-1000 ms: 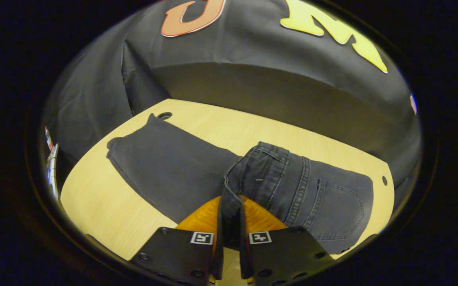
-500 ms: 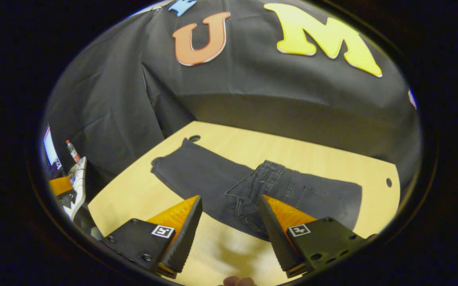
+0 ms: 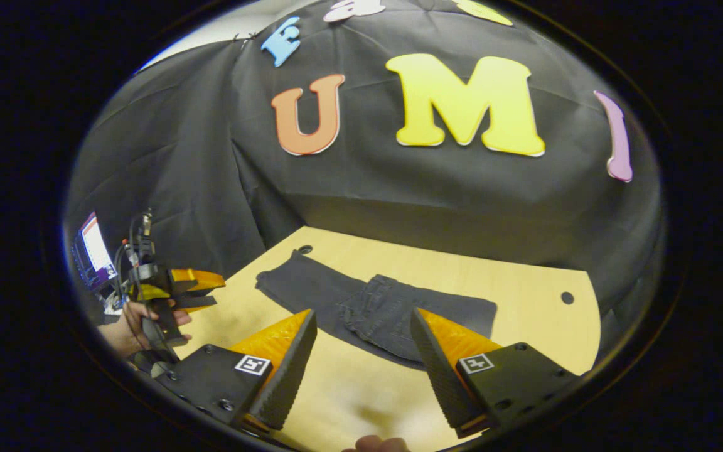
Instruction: Grasp the waist and the cuffs of the jeans and fold them to make the two legs overlap; first hold the waist and fold one-third of the jeans toward the cuffs, then hold the cuffs and fold the remaining one-third in the same direction to finish folding.
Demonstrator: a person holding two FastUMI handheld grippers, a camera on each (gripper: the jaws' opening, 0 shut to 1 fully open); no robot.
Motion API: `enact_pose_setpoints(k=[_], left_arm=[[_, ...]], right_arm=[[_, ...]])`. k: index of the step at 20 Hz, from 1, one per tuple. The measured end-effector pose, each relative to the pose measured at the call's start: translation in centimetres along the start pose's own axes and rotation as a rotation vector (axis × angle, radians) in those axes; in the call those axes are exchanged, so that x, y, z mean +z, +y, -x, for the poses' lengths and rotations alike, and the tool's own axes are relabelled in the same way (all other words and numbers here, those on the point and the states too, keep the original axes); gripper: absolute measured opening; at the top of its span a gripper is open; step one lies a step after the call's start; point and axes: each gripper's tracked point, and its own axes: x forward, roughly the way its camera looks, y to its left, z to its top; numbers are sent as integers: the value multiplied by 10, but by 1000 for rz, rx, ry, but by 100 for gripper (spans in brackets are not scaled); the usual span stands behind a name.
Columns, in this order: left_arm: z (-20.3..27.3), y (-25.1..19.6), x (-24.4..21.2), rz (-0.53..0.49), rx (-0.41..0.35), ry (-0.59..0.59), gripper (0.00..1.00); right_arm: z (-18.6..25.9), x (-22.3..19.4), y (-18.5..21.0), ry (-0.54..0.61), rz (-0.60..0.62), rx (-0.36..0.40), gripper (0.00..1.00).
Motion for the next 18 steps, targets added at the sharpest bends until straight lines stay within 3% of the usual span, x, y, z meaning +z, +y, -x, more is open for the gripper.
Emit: enact_pose_setpoints(k=[3,6,14,17,18], left_arm=[[-47,5,11,160,-9,20,99],[-80,11,20,215,3,42,99],[-141,32,29,265,78,59,99],[-157,24,30,205,85,59,99],[-162,22,31,177,87,57,98]], right_arm=[[26,-4,-39,4,-29,-74,90],[37,-16,-74,33,-69,-142,93],[30,-29,-105,93,-142,-204,93],[21,-32,-114,110,-173,-216,90],[19,-35,-116,118,-185,-219,93]])
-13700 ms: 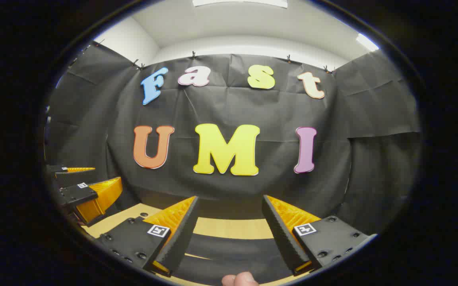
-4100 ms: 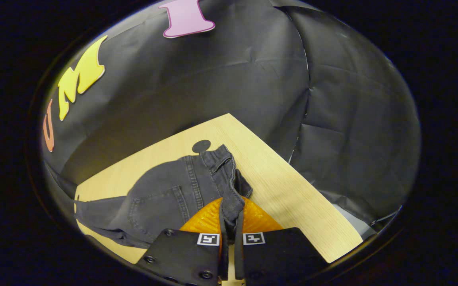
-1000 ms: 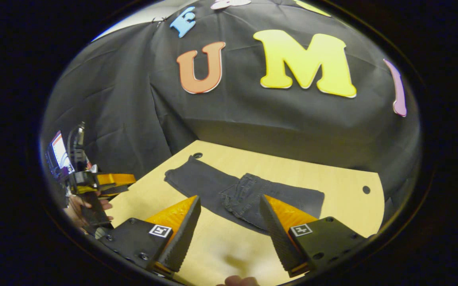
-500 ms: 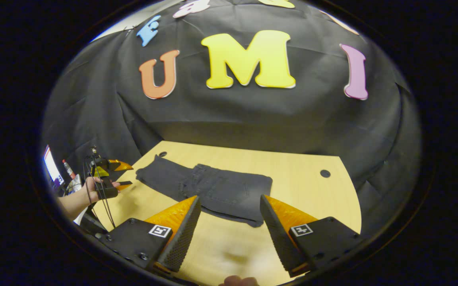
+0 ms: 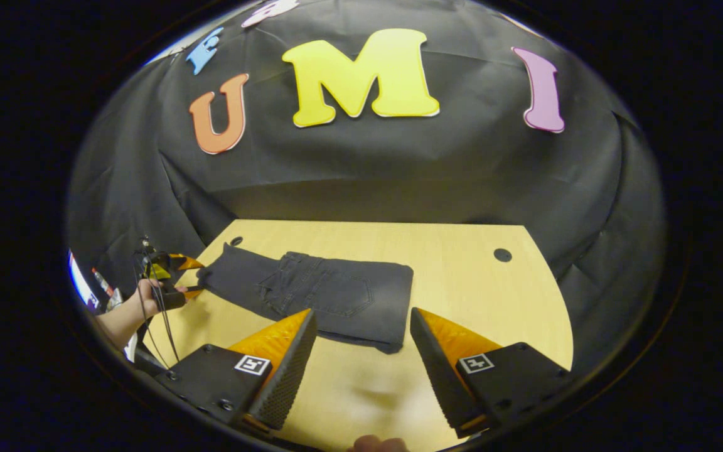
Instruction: Grasp the waist and the cuffs of the jeans and fold them to make the two legs overlap; first hold the waist and fold one-third of the jeans toward the cuffs, then hold the cuffs and fold the remaining one-third in the same direction to finish folding.
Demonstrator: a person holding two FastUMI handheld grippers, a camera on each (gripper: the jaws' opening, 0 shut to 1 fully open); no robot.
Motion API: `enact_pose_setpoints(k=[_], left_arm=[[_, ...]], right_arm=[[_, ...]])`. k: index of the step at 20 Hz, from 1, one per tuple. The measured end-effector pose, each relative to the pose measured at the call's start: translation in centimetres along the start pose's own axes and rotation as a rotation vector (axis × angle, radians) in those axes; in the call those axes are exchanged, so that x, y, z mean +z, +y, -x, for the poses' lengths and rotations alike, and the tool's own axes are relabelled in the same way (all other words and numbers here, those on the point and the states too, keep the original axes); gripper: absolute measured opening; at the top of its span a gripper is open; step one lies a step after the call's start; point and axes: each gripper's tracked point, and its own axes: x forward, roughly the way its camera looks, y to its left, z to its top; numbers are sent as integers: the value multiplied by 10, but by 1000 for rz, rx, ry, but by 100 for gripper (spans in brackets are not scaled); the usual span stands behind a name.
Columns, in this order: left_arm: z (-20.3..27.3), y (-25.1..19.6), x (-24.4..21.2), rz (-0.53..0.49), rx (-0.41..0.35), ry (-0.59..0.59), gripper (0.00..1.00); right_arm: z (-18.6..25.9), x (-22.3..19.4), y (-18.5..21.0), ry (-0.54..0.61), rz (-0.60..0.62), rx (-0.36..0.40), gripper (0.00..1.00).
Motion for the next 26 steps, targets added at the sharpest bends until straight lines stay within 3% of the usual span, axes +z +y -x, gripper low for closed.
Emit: enact_pose_setpoints(k=[4,5,6,8,10,12,13,14,17,20,26], left_arm=[[-11,-16,5,2,-67,-10,99],[-17,-15,6,16,-72,-18,98],[-21,-12,5,31,-64,-13,84],[-27,-17,8,100,-98,-27,70],[-29,-13,6,94,-104,-17,74],[-28,0,6,60,-54,-18,29],[-28,-7,8,63,-72,-28,11],[-24,-16,6,57,-95,-35,15],[-4,-45,6,-37,-162,-55,7],[23,-86,-1,-163,-244,-67,5],[91,-181,-55,-326,-417,-90,5]], right_arm=[[-3,-8,-9,20,1,-20,90],[-3,-11,-11,27,0,-25,93],[-2,-13,-14,31,-4,-30,90],[1,-16,-18,35,-12,-44,90],[5,-19,-22,38,-26,-51,90],[9,-20,-23,34,-29,-58,90],[12,-20,-24,29,-23,-68,90],[17,-20,-24,17,-16,-72,90],[35,-16,-25,-24,8,-91,93],[53,-13,-29,-77,-13,-115,96],[96,-24,-39,-137,-53,-146,96]])
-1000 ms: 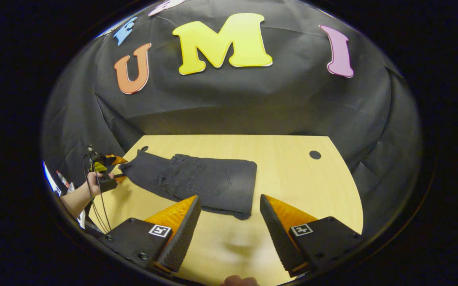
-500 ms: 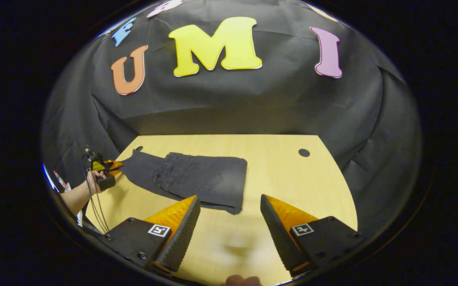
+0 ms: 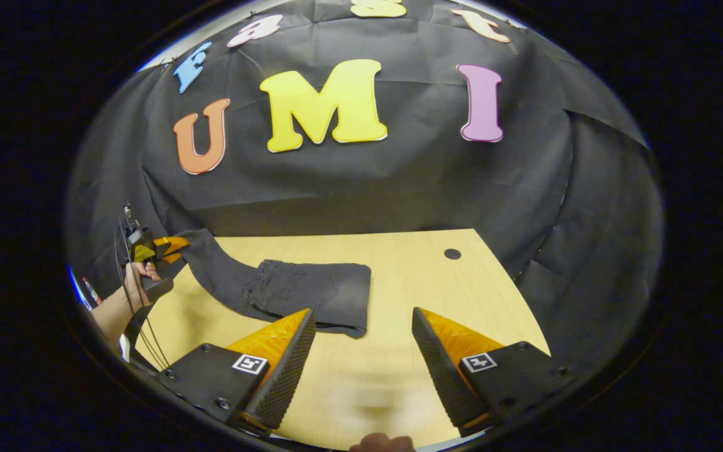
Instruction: Grasp the waist and the cuffs of the jeans and fold them to make the two legs overlap; first hold the waist and fold one-third of the jeans toward the cuffs, then hold the cuffs and fold the remaining one-third in the same direction to finish folding.
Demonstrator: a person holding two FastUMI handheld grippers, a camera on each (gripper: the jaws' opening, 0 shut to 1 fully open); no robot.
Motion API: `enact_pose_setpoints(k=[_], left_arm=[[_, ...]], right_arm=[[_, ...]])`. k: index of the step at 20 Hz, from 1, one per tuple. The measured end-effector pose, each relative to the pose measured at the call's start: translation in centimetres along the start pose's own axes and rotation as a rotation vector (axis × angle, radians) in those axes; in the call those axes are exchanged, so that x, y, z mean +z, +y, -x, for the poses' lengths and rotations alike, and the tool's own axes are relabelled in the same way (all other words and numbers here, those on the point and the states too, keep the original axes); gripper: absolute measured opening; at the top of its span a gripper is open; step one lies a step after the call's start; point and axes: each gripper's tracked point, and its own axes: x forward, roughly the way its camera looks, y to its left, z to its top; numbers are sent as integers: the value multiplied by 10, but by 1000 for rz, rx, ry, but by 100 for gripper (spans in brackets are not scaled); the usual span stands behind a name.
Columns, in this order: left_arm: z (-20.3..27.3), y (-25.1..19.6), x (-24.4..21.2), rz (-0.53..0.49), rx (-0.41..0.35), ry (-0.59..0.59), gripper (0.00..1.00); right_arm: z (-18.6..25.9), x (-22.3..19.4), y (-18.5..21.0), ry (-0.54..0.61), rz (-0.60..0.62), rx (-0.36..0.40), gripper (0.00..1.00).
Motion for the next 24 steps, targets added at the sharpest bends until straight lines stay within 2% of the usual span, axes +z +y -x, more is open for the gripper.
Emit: enact_pose_setpoints(k=[2,3,5,6,7,10,12,13,14,15,20,22,23,24], left_arm=[[6,-43,-19,-16,-58,-2,4],[11,-67,-30,-29,-88,3,4],[18,-108,-59,-72,-151,28,4],[18,-127,-77,-99,-179,46,4],[19,-146,-98,-129,-204,67,4],[8,-179,-160,-226,-240,142,4],[4,-184,-204,-264,-254,205,4],[-1,-184,-223,-265,-253,236,4],[-6,-184,-242,-268,-246,262,5],[-13,-185,-260,-280,-229,286,4],[-27,-157,-330,-381,-131,372,4],[-31,-139,-352,-401,-73,407,5],[-34,-127,-363,-403,-46,425,6],[-36,-117,-369,-396,-25,439,7]], right_arm=[[14,-6,-8,-7,-6,-14,96],[22,-7,-13,-11,-8,-22,93],[35,-8,-27,-24,-15,-48,93],[41,-9,-34,-30,-23,-64,96],[46,-9,-41,-33,-35,-78,93],[60,-16,-68,-40,-65,-130,96],[68,-21,-85,-38,-87,-167,93],[71,-26,-92,-31,-101,-183,96],[73,-31,-99,-25,-113,-198,93],[75,-35,-106,-17,-121,-212,99],[70,-46,-125,15,-144,-247,93],[66,-49,-128,26,-142,-244,93],[63,-50,-128,32,-140,-240,96],[59,-50,-128,37,-139,-237,93]])
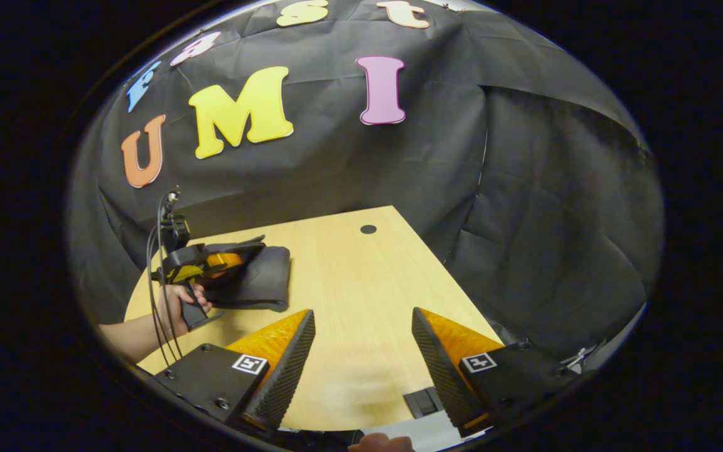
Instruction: Grasp the waist and the cuffs of the jeans and fold them to make the two legs overlap; first hold the waist and fold one-third of the jeans toward the cuffs, then hold the cuffs and fold the remaining one-third in the same direction to finish folding.
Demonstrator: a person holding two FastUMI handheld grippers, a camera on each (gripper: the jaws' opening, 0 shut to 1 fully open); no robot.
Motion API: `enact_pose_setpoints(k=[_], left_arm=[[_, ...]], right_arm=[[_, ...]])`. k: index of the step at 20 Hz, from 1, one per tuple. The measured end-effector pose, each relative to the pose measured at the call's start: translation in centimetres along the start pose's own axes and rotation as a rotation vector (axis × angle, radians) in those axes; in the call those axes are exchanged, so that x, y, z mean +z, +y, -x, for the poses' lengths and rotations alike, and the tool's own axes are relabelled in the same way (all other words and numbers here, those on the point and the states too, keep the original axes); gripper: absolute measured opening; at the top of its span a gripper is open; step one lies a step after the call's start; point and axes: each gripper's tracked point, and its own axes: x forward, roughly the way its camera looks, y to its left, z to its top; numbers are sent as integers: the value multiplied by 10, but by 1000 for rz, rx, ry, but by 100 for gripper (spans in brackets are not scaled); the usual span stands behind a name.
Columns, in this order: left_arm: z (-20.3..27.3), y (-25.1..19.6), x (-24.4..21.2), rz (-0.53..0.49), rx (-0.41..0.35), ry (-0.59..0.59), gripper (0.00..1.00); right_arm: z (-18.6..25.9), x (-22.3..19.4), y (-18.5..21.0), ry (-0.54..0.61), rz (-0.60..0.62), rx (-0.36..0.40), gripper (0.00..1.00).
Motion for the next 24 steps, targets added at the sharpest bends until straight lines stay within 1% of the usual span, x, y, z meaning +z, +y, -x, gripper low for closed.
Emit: enact_pose_setpoints(k=[1,2,3,4,6,8,9,10,11,12,14,15,17,18,19,20,21,22,24], left_arm=[[-4,3,-6,14,9,16,8],[-6,3,-8,20,15,21,11],[-7,3,-9,21,17,25,30],[-7,3,-11,11,19,26,18],[-8,-7,-13,-18,10,36,32],[-3,-19,-15,-54,-1,36,60],[0,-23,-19,-76,5,39,74],[1,-26,-22,-98,11,45,88],[7,-27,-24,-108,12,50,89],[11,-30,-27,-100,4,55,89],[26,-38,-38,-78,-19,75,89],[36,-42,-45,-76,-38,88,90],[59,-49,-52,-100,-57,96,89],[71,-51,-48,-130,-53,80,89],[88,-52,-42,-172,-50,51,89],[106,-52,-29,-223,-42,2,89],[126,-52,-12,-278,-37,-58,89],[148,-53,7,-340,-27,-124,89],[195,-53,53,-453,18,-283,89]], right_arm=[[-1,0,-1,3,1,6,96],[-3,0,0,6,3,11,96],[-5,0,0,8,7,15,93],[-7,0,0,7,9,18,93],[-11,2,0,10,-1,25,94],[-12,3,1,7,-13,32,93],[-13,6,4,0,-15,38,93],[-12,8,4,-6,-13,42,96],[-10,9,6,-14,-11,47,93],[-9,10,8,-21,-11,51,96],[-6,13,14,-32,-18,66,96],[-4,14,19,-38,-20,74,93],[1,18,32,-58,-21,98,93],[3,23,40,-76,-12,111,96],[4,29,50,-102,7,121,96],[6,34,59,-125,28,132,93],[9,40,70,-150,52,146,93],[13,45,81,-177,73,161,96],[18,56,104,-232,98,188,96]])
